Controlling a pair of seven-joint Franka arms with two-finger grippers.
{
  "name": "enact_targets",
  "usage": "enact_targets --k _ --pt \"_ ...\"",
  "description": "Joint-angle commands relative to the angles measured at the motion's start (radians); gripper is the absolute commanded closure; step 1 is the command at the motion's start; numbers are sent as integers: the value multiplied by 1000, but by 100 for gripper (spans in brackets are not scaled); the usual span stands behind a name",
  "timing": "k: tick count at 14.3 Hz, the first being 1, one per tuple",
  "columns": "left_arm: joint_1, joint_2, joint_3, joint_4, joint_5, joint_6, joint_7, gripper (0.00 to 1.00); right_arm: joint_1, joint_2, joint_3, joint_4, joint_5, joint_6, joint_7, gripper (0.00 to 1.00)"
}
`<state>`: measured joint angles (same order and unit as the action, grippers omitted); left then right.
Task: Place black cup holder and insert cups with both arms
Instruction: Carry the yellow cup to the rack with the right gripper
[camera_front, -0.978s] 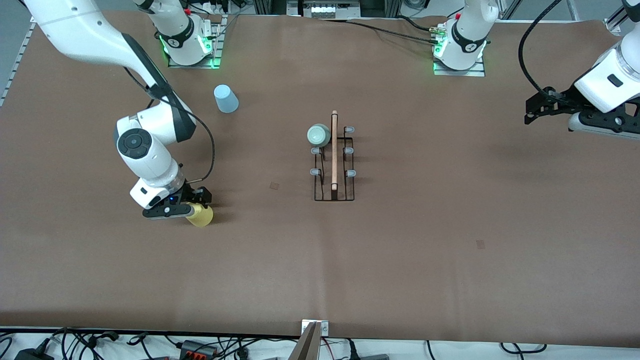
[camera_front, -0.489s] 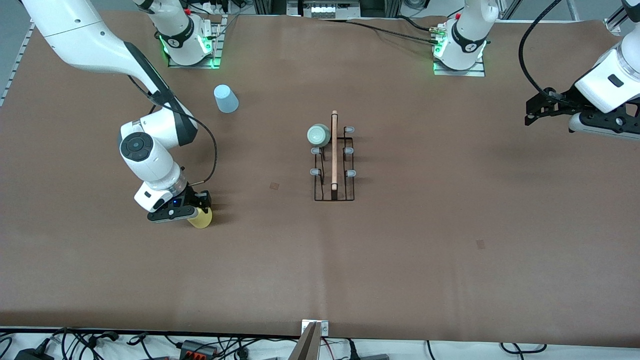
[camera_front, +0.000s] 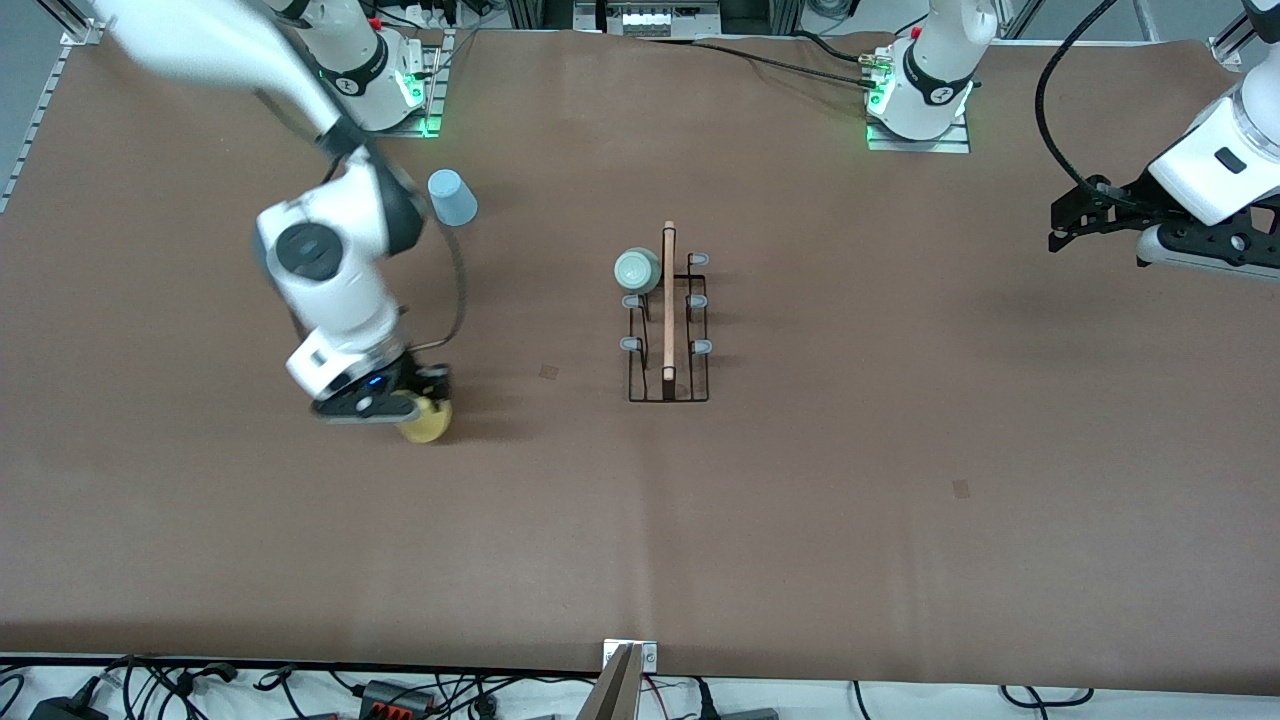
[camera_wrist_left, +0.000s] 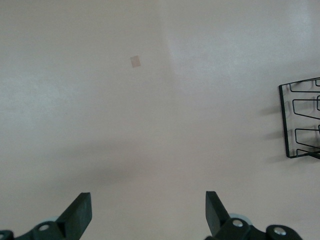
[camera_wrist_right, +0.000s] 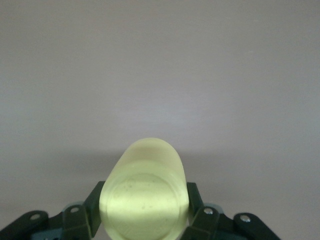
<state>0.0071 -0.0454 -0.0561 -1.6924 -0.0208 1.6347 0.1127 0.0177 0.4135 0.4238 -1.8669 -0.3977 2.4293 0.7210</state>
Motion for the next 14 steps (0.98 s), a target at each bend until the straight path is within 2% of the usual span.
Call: enact_targets --k 1,2,5,9,11,12,13,14 --pt "7 12 -5 25 -11 -3 25 0 144 20 30 102 49 -41 287 100" --pt "7 12 -7 25 -11 -3 25 0 212 56 27 159 48 -49 389 100" --pt "7 10 -7 25 -11 -4 25 0 312 117 26 241 42 -50 550 100" --pt "7 10 -7 25 -13 -7 25 0 352 140 26 242 36 -49 580 100" --pt "7 10 -7 25 -11 -7 25 0 352 171 26 242 -9 -47 572 96" --pt "7 10 -7 25 -13 -7 24 0 352 180 26 242 -12 -44 572 45" --pt "8 12 -7 25 -13 -7 25 0 352 183 24 242 -10 -42 572 0" --pt "8 10 -5 25 -13 -9 25 0 349 173 10 244 -1 -53 563 0"
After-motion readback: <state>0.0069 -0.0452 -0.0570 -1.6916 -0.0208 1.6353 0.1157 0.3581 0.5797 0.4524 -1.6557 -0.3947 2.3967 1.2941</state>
